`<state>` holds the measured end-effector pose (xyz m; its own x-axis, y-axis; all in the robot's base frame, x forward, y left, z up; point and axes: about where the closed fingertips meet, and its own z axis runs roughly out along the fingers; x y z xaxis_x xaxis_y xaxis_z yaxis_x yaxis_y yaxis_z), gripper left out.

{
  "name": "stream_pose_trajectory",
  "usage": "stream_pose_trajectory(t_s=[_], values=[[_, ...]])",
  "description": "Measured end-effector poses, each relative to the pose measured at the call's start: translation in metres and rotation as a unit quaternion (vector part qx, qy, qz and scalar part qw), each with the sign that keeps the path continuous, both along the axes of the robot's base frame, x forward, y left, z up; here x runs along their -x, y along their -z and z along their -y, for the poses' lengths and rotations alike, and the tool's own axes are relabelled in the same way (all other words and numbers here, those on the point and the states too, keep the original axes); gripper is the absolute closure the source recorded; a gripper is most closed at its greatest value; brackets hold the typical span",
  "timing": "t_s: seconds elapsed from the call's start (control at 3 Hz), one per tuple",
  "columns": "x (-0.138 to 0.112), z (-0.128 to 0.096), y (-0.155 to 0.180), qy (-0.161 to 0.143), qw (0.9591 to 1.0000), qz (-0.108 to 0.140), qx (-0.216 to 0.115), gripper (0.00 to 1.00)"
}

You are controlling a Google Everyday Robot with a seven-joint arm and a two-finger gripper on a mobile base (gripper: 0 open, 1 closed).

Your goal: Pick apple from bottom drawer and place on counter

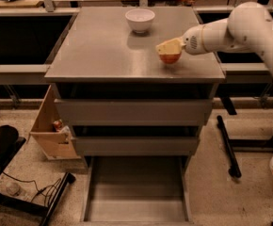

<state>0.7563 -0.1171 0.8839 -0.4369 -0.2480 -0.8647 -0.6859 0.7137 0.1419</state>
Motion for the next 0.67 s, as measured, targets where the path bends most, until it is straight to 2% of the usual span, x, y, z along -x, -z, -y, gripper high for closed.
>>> stream_pose_trajectory(t_s=[0.33,0.67], values=[[-0.0255,-0.0063,0.0320,0.027,0.9991,-0.032,-0.003,1.00],[-0.0255,-0.0063,0.0268,0.026,0.9991,-0.032,-0.003,0.74]])
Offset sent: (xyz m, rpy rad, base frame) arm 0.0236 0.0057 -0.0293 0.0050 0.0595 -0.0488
